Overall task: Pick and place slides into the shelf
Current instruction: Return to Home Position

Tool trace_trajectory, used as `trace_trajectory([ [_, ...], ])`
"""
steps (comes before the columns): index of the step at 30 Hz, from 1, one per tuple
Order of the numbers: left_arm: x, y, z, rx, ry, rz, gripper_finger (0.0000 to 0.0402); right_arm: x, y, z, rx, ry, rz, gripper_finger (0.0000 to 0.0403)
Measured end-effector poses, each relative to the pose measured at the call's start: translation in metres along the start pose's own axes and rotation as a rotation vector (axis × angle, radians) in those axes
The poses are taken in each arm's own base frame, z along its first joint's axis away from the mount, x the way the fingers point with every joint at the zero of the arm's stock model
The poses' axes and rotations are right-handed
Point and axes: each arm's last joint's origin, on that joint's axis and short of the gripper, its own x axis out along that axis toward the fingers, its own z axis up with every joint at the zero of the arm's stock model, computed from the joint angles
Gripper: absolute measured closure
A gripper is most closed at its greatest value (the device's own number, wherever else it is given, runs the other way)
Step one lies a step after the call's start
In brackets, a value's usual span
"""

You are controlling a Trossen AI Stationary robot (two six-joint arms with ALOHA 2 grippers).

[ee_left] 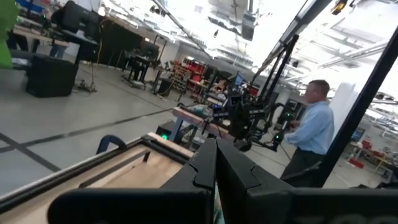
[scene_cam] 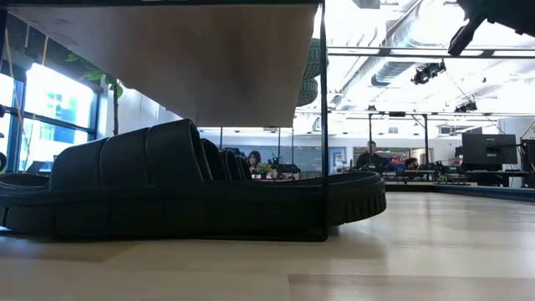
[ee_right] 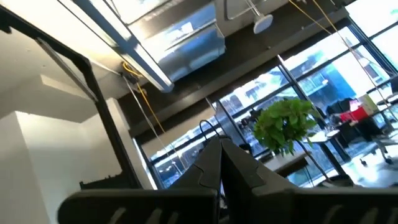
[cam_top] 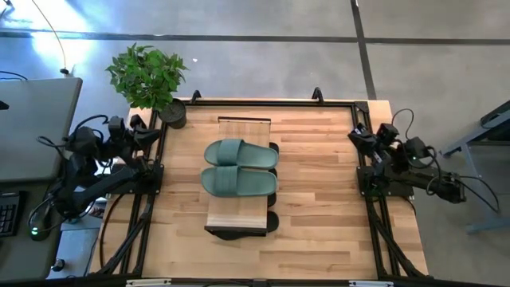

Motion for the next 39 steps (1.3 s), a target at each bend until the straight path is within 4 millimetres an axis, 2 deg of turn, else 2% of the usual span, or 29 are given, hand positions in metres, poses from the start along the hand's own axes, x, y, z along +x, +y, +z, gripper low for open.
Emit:
trace_trajectory([
  [19,0.032,0.036,-0.055,-0.063,0.098,0.034,0.0401,-0.001,-0.007,-0.007,0.060,0.059,-0.094,0.0403],
  [29,0.041,0.061,-0.087,0.155,0.137,0.259,0.0401,-0.003,-0.013,-0.016,0.054,0.147,-0.169,0.0403],
  [39,0.044,0.078,-0.120,0.141,0.239,0.299,0.0401,-0.008,-0.023,-0.030,-0.012,0.298,-0.278,0.0403],
])
